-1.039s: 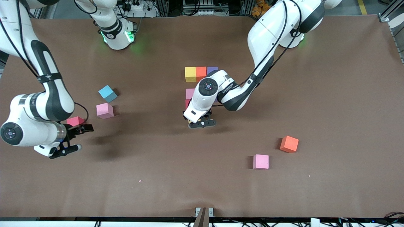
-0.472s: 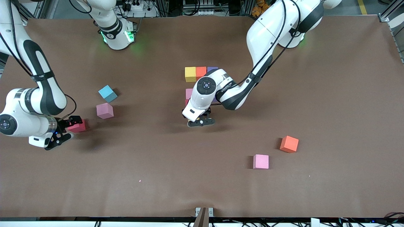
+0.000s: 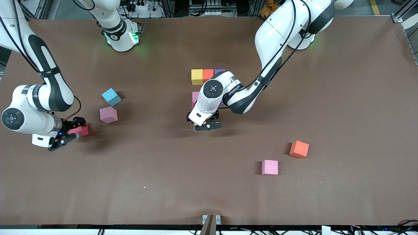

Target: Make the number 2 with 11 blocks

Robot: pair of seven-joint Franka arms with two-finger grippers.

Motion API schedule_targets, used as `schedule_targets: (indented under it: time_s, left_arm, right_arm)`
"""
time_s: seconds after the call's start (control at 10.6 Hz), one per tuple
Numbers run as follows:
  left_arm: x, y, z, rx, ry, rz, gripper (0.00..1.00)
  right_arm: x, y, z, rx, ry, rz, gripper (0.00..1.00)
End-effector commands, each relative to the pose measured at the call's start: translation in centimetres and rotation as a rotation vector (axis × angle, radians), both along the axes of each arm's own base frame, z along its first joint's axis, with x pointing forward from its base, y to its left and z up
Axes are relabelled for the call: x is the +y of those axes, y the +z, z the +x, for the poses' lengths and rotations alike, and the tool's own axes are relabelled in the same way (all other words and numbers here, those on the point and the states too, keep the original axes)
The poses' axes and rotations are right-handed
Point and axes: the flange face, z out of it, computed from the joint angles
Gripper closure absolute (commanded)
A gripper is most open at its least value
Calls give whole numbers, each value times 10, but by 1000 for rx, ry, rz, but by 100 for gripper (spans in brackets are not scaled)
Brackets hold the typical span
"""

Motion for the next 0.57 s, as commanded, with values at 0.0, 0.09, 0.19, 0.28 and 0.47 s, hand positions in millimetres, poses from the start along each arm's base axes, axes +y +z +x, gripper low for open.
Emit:
schedule_targets:
  time_s: [0.0,0.09,0.19,0.28,0.47]
  left_arm:
    - [3,48,8,-35,8,-29,0]
    - [8,68,15,-59,19,-41,0]
    - [22,88,24,-62,35,-24,0]
    - [41,100,37,-49,58,2,0]
    - [94,118,67,-12,107,73,0]
  right_arm:
    - [-17,-6,-19,-46,14,-13,0]
    - [-19,-10,-22,-54,10,-10,0]
    - [-20,-13,-22,-56,3,-6,0]
    - [-22,-16,-23,-57,-4,-4,0]
    - [-26,-22,-25,-55,-23,2,0]
